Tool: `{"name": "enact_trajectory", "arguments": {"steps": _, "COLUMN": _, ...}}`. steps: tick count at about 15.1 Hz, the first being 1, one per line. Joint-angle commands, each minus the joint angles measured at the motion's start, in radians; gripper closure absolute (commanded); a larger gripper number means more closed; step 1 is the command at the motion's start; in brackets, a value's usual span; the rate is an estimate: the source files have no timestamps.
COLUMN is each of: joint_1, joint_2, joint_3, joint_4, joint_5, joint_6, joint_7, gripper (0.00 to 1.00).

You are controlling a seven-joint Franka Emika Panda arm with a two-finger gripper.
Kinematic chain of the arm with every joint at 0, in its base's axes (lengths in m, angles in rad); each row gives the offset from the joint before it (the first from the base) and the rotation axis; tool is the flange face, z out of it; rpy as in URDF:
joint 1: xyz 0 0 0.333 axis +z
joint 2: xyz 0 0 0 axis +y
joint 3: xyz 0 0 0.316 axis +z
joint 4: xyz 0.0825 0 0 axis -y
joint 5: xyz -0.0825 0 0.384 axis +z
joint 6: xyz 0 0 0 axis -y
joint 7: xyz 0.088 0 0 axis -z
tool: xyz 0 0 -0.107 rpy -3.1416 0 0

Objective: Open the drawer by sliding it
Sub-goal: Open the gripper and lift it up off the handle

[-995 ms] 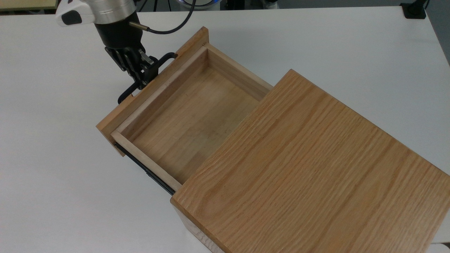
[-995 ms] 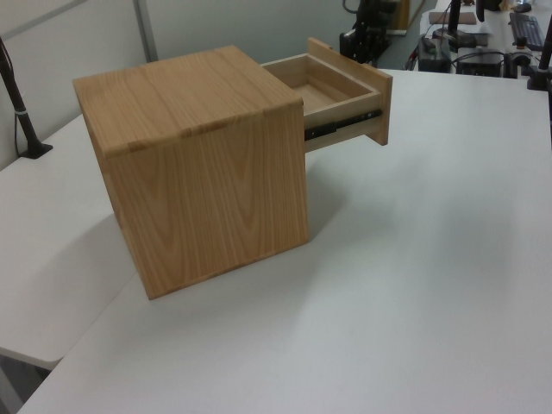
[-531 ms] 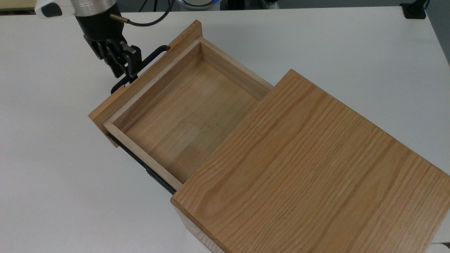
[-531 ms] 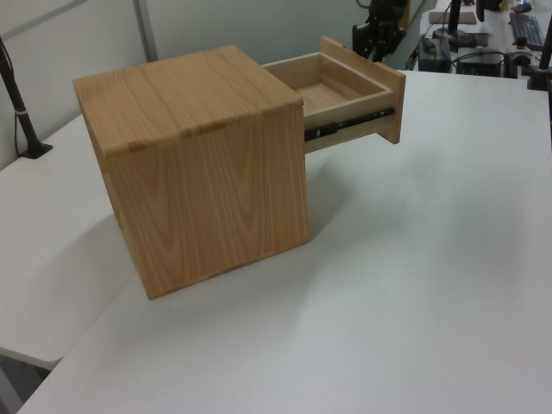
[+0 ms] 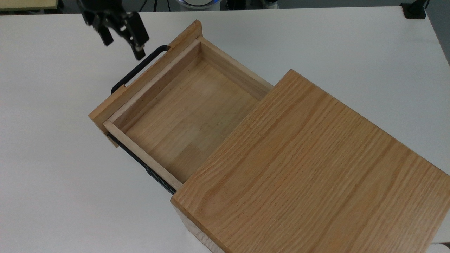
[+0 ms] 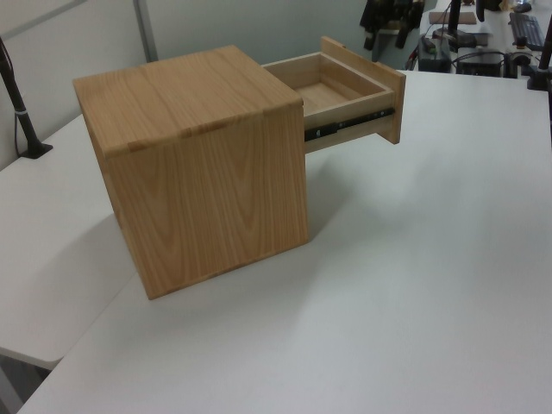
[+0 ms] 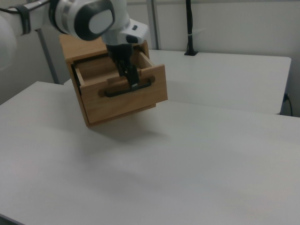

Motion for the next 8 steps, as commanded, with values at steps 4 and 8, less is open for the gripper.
{"name": "enact_trajectory", "arguments": {"steps": 4, "joint_1": 0.044, "joint_2": -0.097, "joint_3": -0.013, "joint_4": -0.046, "joint_5": -0.019, "joint_6": -0.148, "joint_7": 0.012, "gripper": 0.0}}
{"name": "enact_trajectory", "arguments": {"steps": 8, "joint_1": 0.271, "joint_2": -0.146, "joint_3": -0.204, "joint_4": -0.086, "joint_5": -0.114, "joint_6": -0.149, "joint_7": -0.109, "gripper": 0.0}}
